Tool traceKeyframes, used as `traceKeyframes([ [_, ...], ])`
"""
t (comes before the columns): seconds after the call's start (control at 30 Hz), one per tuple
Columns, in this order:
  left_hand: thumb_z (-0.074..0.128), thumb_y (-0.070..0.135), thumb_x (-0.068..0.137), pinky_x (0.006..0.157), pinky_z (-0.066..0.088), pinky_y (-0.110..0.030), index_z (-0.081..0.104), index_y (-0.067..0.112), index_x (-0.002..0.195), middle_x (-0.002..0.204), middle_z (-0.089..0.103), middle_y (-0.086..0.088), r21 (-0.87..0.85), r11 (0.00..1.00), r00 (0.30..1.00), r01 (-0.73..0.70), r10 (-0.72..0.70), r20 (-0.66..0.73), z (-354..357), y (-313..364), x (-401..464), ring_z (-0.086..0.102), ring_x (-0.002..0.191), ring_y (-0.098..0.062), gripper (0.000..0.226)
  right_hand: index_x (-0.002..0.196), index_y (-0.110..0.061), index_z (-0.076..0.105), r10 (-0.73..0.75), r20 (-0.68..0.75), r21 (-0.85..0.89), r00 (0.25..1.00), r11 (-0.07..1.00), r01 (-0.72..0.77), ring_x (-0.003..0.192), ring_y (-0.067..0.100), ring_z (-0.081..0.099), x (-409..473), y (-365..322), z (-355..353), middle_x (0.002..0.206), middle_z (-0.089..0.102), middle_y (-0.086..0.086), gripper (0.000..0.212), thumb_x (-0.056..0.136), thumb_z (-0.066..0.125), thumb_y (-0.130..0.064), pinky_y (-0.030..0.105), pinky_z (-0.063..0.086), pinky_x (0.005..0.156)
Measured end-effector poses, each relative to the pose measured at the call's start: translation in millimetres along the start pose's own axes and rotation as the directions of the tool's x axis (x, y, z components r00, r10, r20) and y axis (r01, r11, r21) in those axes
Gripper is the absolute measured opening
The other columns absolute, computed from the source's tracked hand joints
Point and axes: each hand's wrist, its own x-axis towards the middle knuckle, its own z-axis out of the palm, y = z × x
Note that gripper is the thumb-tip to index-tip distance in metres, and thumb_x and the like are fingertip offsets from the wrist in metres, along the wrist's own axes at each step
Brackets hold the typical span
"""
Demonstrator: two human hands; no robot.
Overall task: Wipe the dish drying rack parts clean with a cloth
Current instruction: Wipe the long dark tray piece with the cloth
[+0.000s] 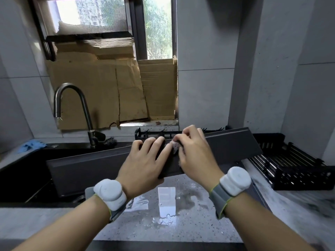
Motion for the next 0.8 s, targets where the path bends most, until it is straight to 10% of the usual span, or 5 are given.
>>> traceKeyframes([
  [0.6,0.076,0.043,0.055,0.088,0.044,-0.051,0.045,0.020,0.124,0.135,0.051,-0.026,-0.068,0.997,0.999,-0.038,0.038,0.009,4.4,-4.6,-2.6,0.051,0.118,-0.043,0.079,0.113,-0.023,0.063,-0.095,0.134,0.112,0.986,0.991,0.080,0.109,0.018,0.045,4.8,6.9,-5.8,0.127,0.046,-0.002,0.022,0.091,0.065,-0.023,0.029,0.043,0.093],
  [0.8,0.074,0.046,0.058,0.097,0.039,-0.058,0.044,0.023,0.129,0.143,0.046,-0.025,-0.019,0.998,0.997,-0.066,0.067,0.030,4.9,-0.9,1.5,0.046,0.128,-0.043,0.080,0.106,-0.020,0.054,-0.099,0.222,0.034,0.970,0.995,0.094,0.088,0.021,0.040,15.9,13.3,-3.8,0.090,0.059,0.001,0.022,0.086,0.059,-0.011,0.035,0.039,0.078],
])
